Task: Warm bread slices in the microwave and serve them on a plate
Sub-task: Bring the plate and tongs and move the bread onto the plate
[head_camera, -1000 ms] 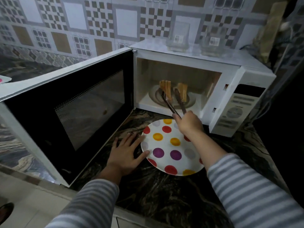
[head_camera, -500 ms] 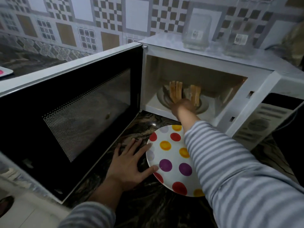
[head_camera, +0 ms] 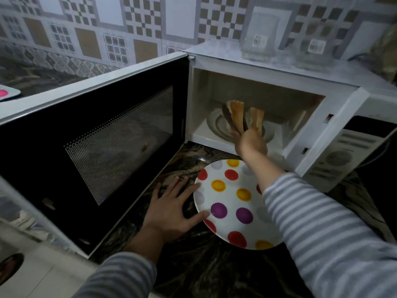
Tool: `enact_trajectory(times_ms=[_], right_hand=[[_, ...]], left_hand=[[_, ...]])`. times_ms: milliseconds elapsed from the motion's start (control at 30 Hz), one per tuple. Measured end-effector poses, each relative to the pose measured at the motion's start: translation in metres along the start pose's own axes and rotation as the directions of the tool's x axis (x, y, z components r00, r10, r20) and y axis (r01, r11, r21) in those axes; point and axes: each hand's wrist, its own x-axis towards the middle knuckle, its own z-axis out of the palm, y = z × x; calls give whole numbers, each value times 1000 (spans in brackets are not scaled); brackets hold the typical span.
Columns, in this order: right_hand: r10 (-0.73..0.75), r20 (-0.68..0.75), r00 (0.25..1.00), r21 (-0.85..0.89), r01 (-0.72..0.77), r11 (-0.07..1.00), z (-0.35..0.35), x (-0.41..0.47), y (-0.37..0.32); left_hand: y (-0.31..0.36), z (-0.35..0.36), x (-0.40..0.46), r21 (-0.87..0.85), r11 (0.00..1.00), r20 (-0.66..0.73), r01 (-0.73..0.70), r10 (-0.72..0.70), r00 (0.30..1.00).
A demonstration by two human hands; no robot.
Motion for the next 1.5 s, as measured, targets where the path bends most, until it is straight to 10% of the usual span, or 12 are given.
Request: enact_trajectory(times_ms=[967, 1500], right_hand=[[-134, 121, 984, -306, 165, 937, -21, -235, 95], [-119, 45, 992, 29, 118, 993, -85, -162, 52]], left_hand=[[2, 5, 1, 114, 993, 30, -8, 5, 1000], [1, 5, 0, 100, 995, 24, -9, 6, 1000]])
